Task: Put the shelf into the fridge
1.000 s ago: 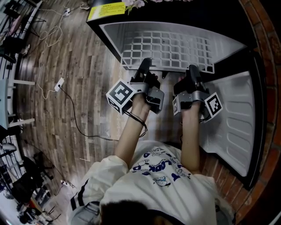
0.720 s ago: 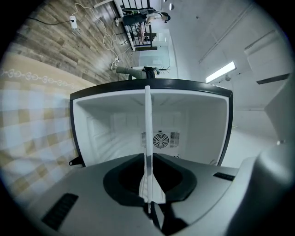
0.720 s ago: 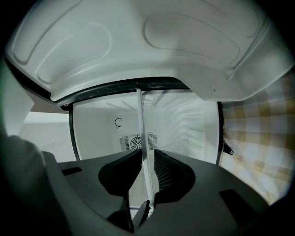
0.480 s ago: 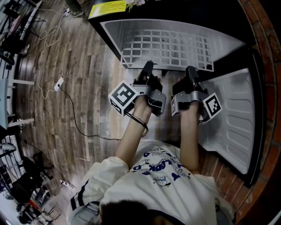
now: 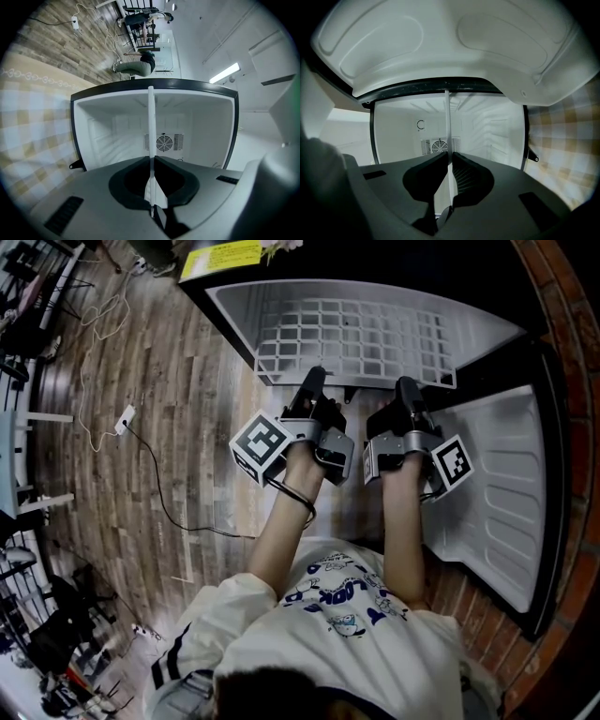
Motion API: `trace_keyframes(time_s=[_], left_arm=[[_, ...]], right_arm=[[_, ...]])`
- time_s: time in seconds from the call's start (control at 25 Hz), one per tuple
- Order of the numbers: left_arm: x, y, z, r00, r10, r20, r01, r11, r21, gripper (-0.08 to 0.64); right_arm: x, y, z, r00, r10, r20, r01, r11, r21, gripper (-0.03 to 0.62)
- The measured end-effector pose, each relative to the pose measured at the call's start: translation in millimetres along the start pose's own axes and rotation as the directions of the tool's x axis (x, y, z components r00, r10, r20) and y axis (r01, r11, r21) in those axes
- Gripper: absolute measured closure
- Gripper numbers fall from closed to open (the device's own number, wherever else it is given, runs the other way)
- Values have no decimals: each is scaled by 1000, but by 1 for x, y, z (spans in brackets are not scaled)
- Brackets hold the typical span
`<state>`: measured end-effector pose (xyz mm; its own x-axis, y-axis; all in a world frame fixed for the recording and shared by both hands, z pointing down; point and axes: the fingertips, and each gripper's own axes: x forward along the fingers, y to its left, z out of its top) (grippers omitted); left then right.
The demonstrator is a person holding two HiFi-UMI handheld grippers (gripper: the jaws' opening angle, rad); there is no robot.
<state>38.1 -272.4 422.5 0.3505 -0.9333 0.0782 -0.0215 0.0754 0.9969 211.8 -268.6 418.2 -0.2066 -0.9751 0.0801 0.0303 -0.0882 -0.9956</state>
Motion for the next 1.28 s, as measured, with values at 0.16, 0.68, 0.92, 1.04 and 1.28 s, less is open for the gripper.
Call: trace_keyframes(time_s=[0.16, 0.68, 0.92, 1.04, 1.28], left_arm=[[5, -1, 1, 1000, 0, -4, 0, 1000, 9, 522], [22, -2, 9, 1000, -4, -2, 5, 1000, 29, 522], [28, -3, 11, 1000, -6, 1, 6, 999, 33, 522], [39, -5, 16, 1000, -5, 4, 4, 1000, 31, 522], [53, -9, 22, 1000, -5, 12, 4, 1000, 31, 522]], right_arm=[[5, 1, 1, 1000, -2, -3, 2, 1000, 1, 541], [24, 3, 4, 1000, 4, -1, -4, 1000, -11, 541], [30, 3, 5, 1000, 8, -4, -8, 1000, -17, 541], [42, 7, 7, 1000, 8, -7, -8, 1000, -18, 541], [57, 10, 10, 1000, 10, -12, -10, 1000, -20, 541]])
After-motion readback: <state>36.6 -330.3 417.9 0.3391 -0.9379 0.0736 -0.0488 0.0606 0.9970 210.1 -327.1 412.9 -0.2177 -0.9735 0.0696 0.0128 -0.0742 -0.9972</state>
